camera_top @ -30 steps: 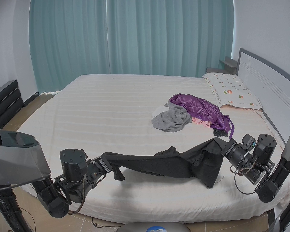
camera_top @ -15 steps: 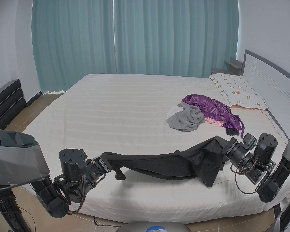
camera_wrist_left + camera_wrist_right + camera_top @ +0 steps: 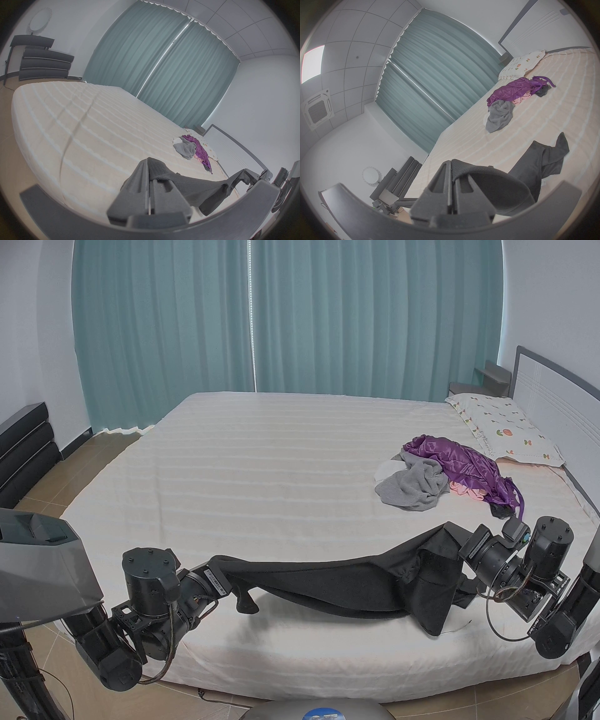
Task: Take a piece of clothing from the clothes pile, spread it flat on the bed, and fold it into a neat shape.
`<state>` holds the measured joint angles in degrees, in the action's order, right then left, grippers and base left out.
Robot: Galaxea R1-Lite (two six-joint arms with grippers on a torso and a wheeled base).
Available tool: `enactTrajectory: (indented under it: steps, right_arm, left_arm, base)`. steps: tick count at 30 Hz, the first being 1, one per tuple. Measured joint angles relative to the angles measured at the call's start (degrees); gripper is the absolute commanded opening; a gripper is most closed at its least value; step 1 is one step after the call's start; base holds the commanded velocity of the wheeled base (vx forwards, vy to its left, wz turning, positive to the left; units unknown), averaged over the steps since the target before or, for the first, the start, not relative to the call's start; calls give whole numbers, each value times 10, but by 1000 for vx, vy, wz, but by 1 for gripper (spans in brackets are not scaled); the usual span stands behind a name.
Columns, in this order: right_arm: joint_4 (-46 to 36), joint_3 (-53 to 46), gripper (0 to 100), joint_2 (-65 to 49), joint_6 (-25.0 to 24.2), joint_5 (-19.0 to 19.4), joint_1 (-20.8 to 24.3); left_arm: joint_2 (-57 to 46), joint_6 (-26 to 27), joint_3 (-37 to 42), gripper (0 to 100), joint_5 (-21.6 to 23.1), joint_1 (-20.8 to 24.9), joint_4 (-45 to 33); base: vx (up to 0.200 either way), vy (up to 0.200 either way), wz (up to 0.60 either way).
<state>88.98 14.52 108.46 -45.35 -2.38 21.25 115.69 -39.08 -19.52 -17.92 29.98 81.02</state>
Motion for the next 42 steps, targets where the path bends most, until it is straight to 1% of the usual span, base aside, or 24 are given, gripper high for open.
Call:
enactTrajectory:
  steps: [11,26,35,42]
  right_arm:
    - [0,-1,0,-1,0,0,0]
    - [0,-15,0,-21,7,-1,3]
    - [0,-58,0,-55,4,-2,5]
    - [0,-91,0,-113,6,-2,7]
  left_arm:
    - [-1,0,4,0,-2,1,2]
    - [-24,-1,26,0,-8,6,1]
    - [-34,-2,51,0,-11,23,2]
    - [-58,0,70,0,-23,40,1]
  base:
    - [0,200,0]
    - [0,0,0]
    - [-200,0,0]
    - [0,0,0]
